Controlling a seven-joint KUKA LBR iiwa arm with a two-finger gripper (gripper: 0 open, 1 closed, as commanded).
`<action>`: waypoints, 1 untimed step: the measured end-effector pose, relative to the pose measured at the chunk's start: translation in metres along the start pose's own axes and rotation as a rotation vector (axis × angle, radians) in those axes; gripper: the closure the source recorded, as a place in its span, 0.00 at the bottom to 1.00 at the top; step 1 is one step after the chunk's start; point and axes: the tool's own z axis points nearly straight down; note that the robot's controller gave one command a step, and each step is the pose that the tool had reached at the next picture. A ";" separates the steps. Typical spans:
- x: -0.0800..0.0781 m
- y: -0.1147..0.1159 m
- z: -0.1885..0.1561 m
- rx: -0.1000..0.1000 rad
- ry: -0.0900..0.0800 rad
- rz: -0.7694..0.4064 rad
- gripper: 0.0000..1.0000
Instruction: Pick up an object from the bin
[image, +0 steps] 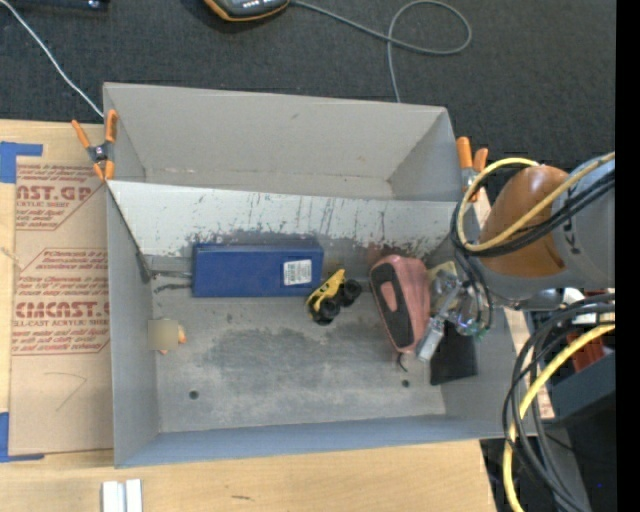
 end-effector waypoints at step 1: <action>0.024 -0.003 0.012 0.004 0.000 -0.380 0.00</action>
Offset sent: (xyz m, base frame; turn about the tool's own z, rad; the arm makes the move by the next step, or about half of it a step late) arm -0.0072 -0.0102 -0.0123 -0.1250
